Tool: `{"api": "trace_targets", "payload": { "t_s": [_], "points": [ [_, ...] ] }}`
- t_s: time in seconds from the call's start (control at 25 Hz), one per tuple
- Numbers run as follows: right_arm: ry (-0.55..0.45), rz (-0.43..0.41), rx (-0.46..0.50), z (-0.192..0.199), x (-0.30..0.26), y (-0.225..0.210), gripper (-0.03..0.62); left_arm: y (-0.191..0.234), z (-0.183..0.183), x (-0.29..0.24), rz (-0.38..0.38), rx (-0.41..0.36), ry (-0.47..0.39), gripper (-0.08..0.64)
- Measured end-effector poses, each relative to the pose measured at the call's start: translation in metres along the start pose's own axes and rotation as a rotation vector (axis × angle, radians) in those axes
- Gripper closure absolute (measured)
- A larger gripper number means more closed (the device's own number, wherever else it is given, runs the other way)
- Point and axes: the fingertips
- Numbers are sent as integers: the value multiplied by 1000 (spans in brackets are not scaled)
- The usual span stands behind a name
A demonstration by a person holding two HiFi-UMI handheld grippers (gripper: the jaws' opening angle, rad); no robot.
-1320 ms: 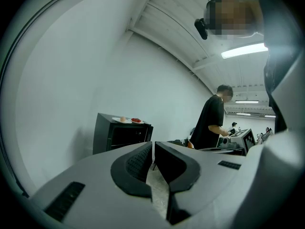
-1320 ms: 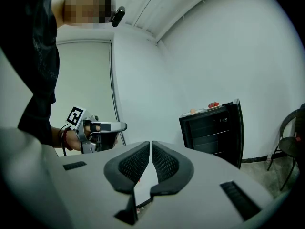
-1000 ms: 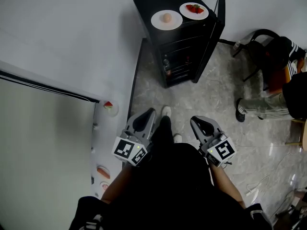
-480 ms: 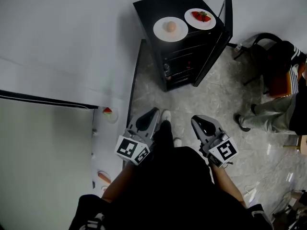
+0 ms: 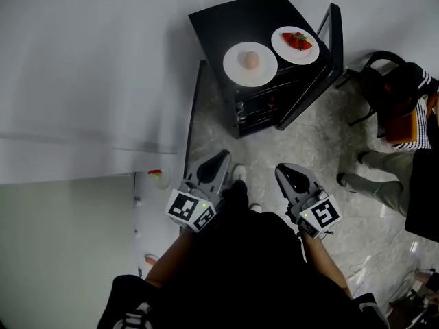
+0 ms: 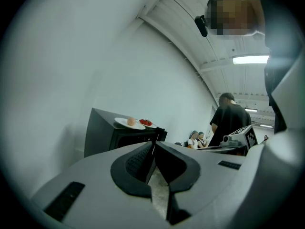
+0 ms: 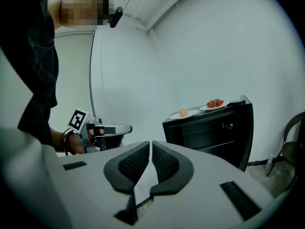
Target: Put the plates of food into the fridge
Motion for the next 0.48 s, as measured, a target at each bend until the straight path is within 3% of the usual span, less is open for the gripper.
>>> {"api": "trace_targets", "payload": {
  "t_s": [0.48],
  "points": [
    [23, 54, -23, -25, -62, -46, 555, 43, -21, -56, 69, 14, 37, 523]
  ]
}}
Point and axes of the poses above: the fingertips, and each gripper's own axes: x backward along the fingers, y to its left, z out of its underside, and after that the axes turned 6 degrees about -z, right-handed
